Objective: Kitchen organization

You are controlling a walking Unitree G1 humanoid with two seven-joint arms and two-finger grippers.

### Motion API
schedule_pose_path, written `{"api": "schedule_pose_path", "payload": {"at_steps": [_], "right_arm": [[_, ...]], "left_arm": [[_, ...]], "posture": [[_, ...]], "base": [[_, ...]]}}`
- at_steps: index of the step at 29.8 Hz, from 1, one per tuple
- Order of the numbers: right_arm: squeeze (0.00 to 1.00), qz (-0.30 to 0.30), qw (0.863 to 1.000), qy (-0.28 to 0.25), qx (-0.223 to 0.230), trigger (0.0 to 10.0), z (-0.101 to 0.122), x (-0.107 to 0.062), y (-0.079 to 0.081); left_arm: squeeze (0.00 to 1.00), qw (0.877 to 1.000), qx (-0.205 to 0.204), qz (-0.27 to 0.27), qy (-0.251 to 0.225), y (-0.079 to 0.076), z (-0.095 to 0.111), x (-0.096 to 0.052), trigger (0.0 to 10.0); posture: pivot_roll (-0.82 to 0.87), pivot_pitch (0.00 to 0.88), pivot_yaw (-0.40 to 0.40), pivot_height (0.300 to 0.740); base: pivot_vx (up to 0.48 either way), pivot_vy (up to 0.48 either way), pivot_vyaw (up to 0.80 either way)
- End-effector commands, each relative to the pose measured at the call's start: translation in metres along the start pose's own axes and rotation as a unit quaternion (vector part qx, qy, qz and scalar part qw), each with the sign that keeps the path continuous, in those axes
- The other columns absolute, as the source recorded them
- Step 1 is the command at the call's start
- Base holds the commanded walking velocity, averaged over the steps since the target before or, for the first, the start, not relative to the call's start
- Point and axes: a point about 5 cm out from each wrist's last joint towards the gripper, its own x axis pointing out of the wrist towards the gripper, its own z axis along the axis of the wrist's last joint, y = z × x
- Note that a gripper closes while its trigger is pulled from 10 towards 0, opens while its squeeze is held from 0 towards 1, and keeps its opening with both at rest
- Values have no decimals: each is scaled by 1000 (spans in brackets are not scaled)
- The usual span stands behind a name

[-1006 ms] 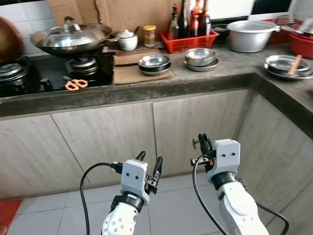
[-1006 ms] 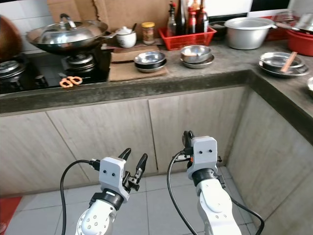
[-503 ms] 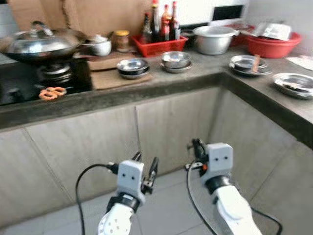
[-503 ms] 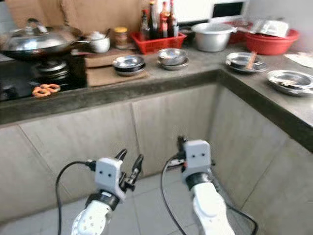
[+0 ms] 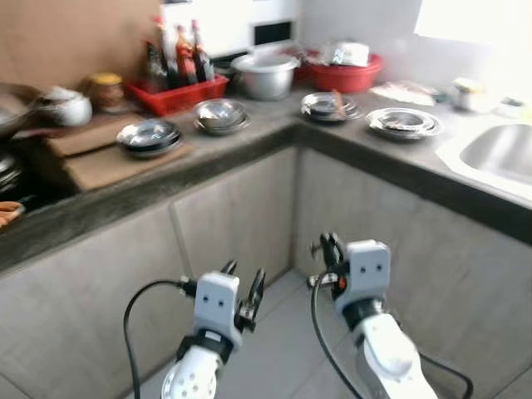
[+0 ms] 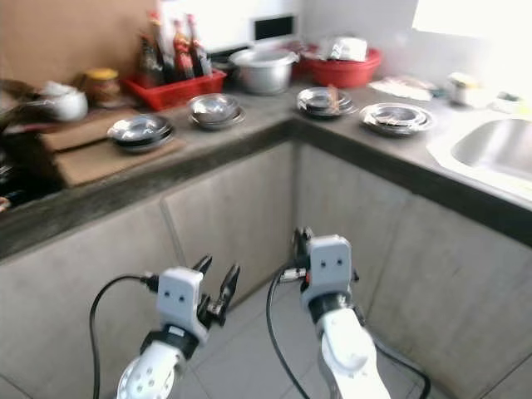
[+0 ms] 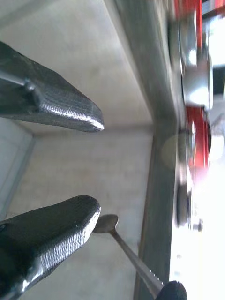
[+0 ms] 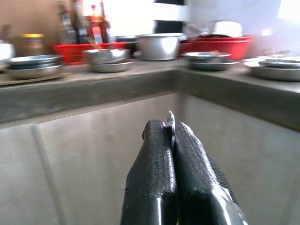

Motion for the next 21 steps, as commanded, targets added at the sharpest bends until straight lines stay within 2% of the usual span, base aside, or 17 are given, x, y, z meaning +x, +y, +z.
{"api": "schedule_pose_path", "payload": {"at_steps": [1, 14, 20, 21], "right_arm": [[0, -14, 1000, 3, -7, 10000, 0, -1, -7], [0, -26, 1000, 3, -1, 10000, 0, -3, -9], [0, -27, 1000, 3, -3, 10000, 1, -2, -9], [0, -27, 1000, 2, -3, 10000, 1, -2, -9]], "left_arm": [[0, 1000, -6, -8, -2, -5, 2, 2, 10000], [0, 1000, -3, -8, 0, -4, 2, 3, 10000], [0, 1000, 2, -8, 7, -4, 1, 3, 10000], [0, 1000, 14, -14, 11, -5, 0, 4, 10000]], "posture": [[25, 3, 26, 740], [23, 6, 33, 740], [24, 8, 29, 740], [26, 8, 28, 740]], "base": [[0, 398, -775], [0, 389, -768], [0, 0, -769], [0, 0, -769]]}}
